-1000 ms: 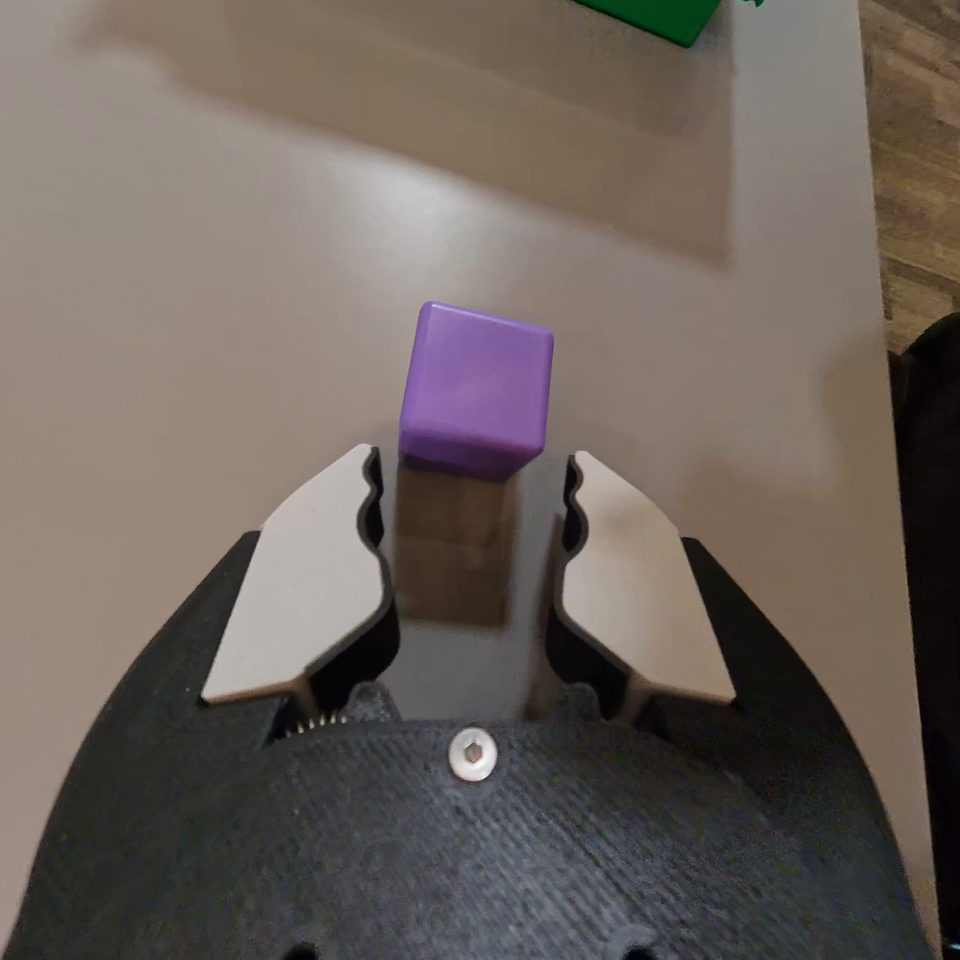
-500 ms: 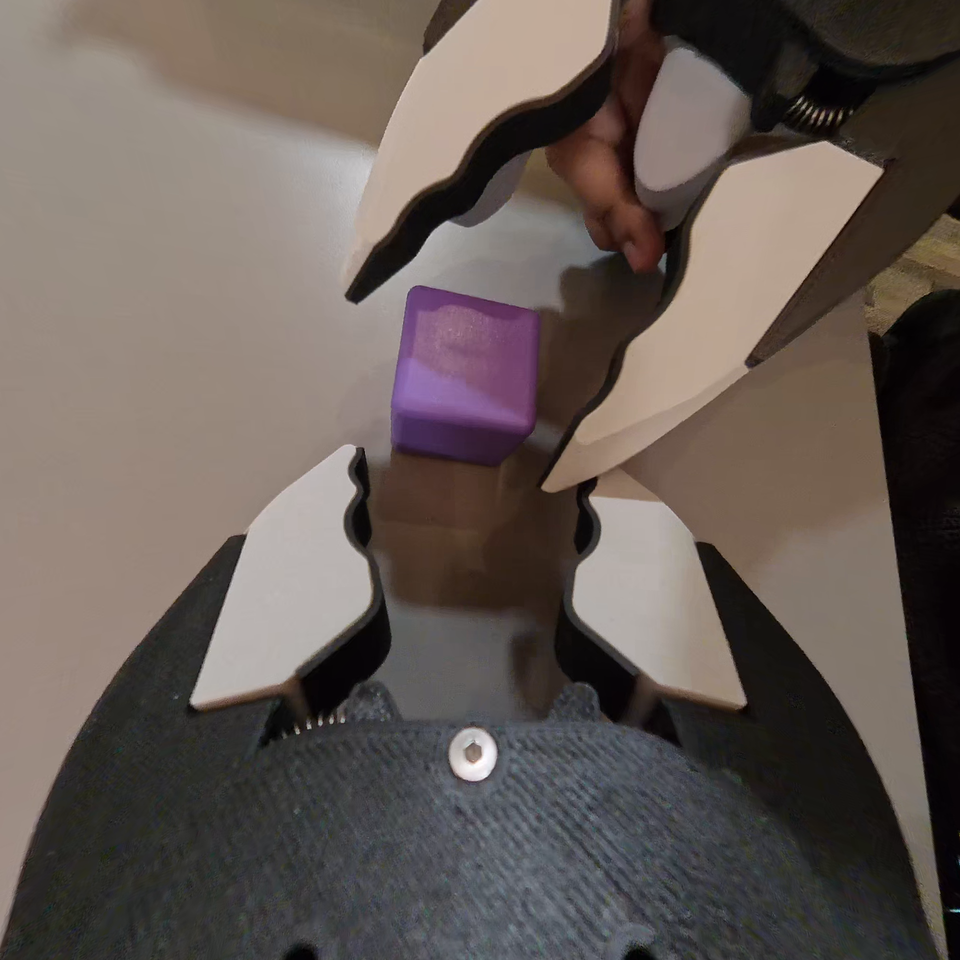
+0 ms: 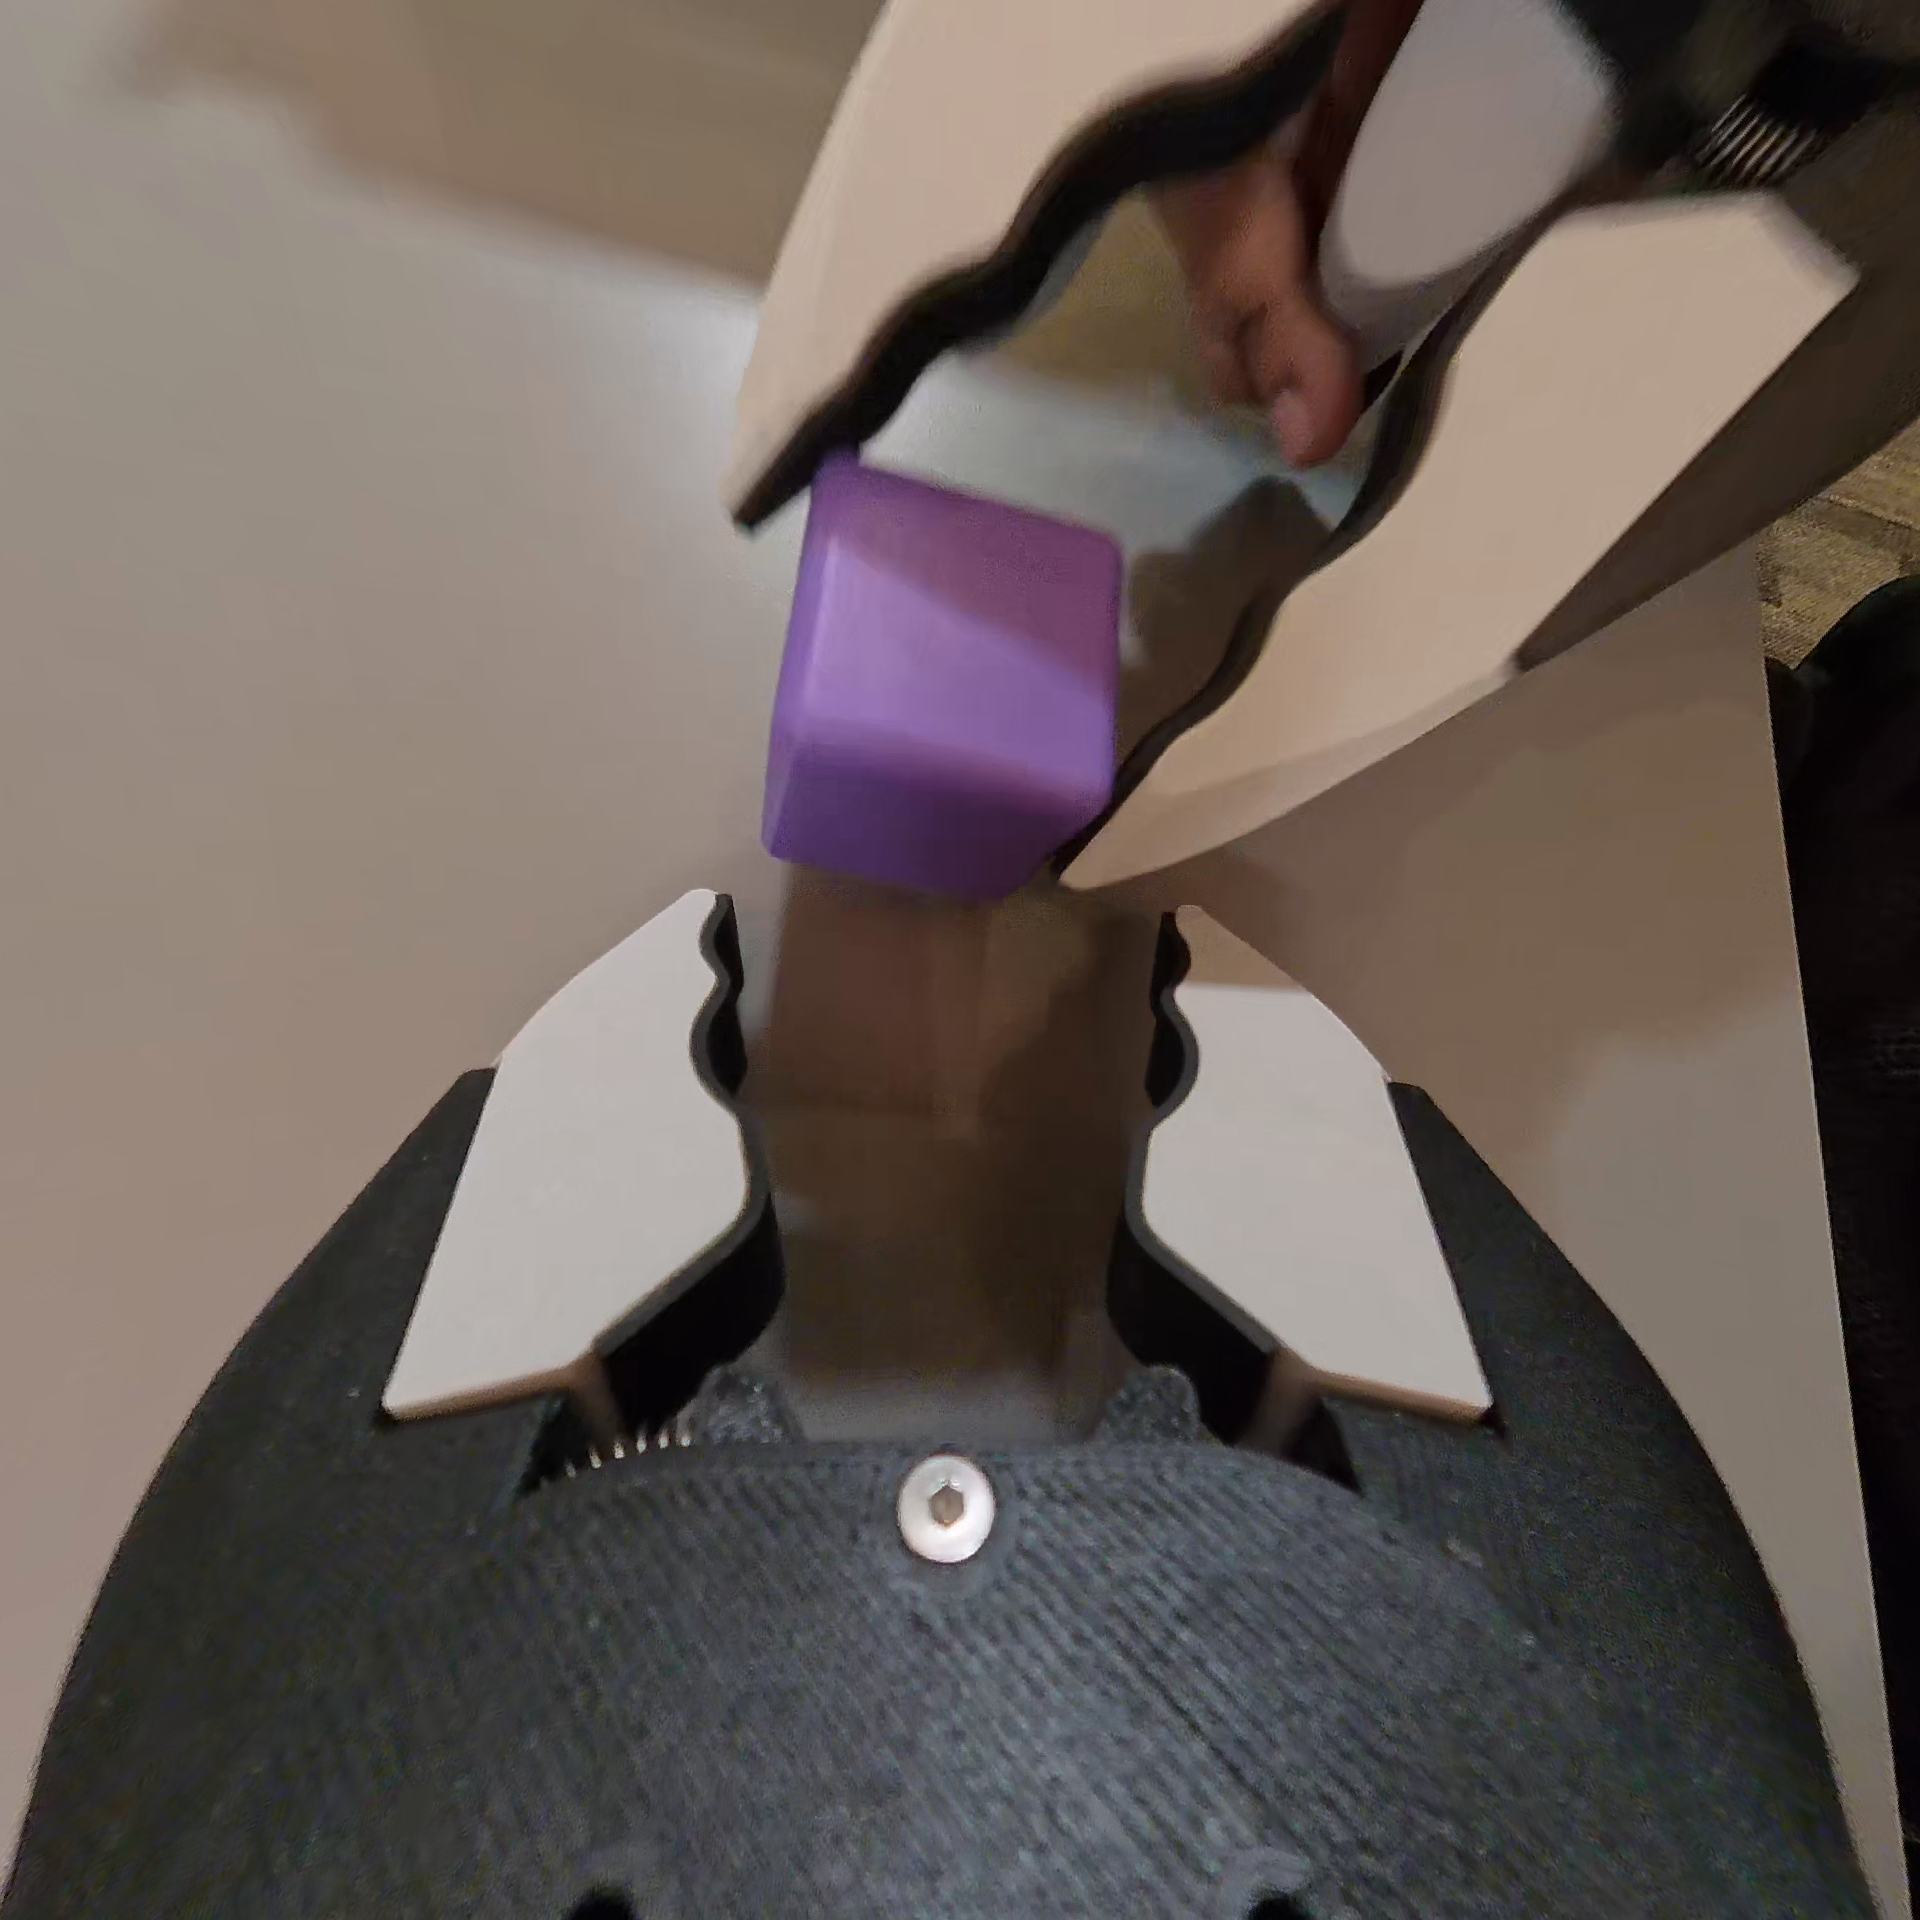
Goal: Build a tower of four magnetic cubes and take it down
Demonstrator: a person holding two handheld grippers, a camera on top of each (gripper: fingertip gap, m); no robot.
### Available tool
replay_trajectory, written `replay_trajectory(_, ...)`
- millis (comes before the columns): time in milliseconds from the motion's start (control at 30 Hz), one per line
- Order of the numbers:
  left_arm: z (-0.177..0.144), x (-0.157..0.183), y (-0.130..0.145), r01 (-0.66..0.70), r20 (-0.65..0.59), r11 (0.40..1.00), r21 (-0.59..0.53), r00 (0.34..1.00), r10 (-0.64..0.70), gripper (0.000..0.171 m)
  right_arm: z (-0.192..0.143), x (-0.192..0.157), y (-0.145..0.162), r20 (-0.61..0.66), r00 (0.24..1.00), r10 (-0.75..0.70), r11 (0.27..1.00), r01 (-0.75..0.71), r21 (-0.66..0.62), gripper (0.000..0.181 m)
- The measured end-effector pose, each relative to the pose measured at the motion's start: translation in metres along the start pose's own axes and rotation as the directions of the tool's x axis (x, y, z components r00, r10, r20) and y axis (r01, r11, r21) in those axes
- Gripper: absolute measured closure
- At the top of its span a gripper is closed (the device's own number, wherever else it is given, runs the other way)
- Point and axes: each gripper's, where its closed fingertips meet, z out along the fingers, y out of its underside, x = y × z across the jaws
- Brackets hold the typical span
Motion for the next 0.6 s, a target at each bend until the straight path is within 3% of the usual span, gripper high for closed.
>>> replay_trajectory(133, 0.0, 0.0, 0.0, 0.005, -0.003, 1.0, 0.004, 1.0, -0.005, 0.096, -0.043, 0.014, -0.046, -0.001, 0.999, 0.048, 0.992, -0.048, 0.114, 0.121)
replay_trajectory(267, -0.001, 0.0, -0.001, 0.01, -0.007, 1.0, 0.009, 1.0, -0.01, 0.096, -0.109, 0.025, -0.076, 0.048, 0.99, 0.136, 0.978, -0.142, 0.15, 0.121)
replay_trajectory(367, -0.001, 0.0, -0.001, 0.009, -0.003, 1.0, 0.007, 1.0, -0.009, 0.096, -0.17, 0.052, -0.089, -0.051, 0.979, 0.197, 0.961, -0.182, 0.21, 0.121)
replay_trajectory(467, 0.0, 0.0, 0.0, 0.007, 0.0, 1.0, 0.005, 1.0, -0.007, 0.096, -0.229, 0.114, -0.069, -0.319, 0.916, 0.242, 0.962, -0.182, 0.205, 0.121)
replay_trajectory(600, -0.001, -0.001, -0.001, 0.012, 0.0, 1.0, 0.008, 1.0, -0.012, 0.097, -0.271, 0.217, 0.007, -0.609, 0.735, 0.299, 0.952, -0.274, 0.136, 0.121)
